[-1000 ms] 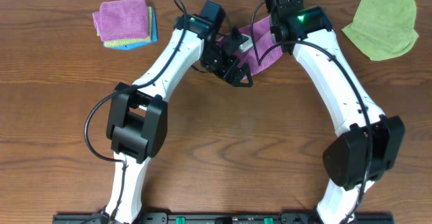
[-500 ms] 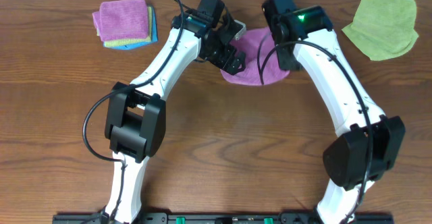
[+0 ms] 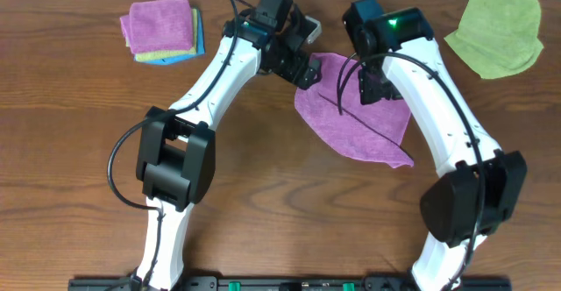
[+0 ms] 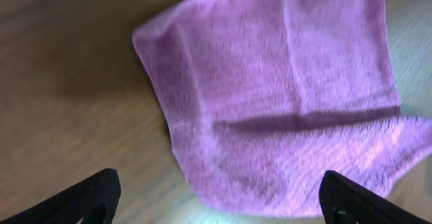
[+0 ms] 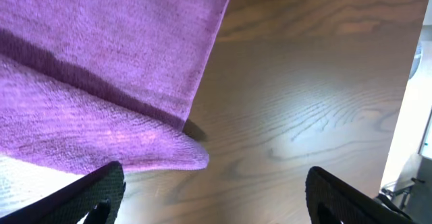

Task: Fold the cloth

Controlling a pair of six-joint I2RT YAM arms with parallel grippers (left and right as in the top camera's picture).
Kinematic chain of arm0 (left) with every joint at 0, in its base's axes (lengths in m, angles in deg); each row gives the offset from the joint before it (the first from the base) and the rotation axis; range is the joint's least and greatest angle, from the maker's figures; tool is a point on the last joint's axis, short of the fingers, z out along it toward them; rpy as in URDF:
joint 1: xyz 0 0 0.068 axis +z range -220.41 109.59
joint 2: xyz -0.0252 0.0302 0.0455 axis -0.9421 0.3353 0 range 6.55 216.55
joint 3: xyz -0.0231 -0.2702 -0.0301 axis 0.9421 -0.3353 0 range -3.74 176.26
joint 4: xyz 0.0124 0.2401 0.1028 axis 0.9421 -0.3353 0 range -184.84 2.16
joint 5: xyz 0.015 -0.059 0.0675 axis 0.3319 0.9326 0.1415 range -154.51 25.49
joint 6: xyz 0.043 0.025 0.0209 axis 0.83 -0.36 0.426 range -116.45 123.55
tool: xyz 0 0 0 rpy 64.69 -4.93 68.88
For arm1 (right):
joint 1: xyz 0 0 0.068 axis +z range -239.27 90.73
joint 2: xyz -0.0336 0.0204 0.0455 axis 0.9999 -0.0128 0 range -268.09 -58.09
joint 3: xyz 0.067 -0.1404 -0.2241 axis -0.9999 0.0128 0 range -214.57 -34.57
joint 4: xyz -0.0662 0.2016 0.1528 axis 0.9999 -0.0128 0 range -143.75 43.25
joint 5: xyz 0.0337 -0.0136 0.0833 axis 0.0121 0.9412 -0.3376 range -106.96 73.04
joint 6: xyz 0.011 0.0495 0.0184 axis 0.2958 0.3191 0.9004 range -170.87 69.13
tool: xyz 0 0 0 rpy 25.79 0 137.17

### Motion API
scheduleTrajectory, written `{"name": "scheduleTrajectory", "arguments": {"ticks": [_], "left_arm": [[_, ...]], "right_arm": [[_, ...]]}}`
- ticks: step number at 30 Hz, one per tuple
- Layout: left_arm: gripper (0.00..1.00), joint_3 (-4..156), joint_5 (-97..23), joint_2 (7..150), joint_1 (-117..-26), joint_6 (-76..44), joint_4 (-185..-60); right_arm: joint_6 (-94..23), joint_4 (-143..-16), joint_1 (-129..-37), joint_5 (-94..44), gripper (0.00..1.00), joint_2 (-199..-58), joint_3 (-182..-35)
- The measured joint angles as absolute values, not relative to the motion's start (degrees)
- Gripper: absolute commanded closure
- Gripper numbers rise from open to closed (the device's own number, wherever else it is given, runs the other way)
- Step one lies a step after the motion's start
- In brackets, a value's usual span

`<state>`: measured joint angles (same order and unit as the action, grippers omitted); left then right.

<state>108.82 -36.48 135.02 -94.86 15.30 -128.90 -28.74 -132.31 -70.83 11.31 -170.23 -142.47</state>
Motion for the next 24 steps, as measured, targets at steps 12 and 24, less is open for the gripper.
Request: {"name": "scheduleTrajectory", "arguments": {"ticks": [12,24], "left_arm": [[0.05,108.8,-32.9,137.4,-94.8,11.3,-115.3],[0.05,108.8,-22.5,144.2,-88.3,0.3,-101.6]], "right_arm": [[-33.4,-114.4,-77.9,4.5,0.22,-170.2,-134.7],[-39.0,-102.1,-87.4,-6.9,0.21,-170.2,-124.4]]}}
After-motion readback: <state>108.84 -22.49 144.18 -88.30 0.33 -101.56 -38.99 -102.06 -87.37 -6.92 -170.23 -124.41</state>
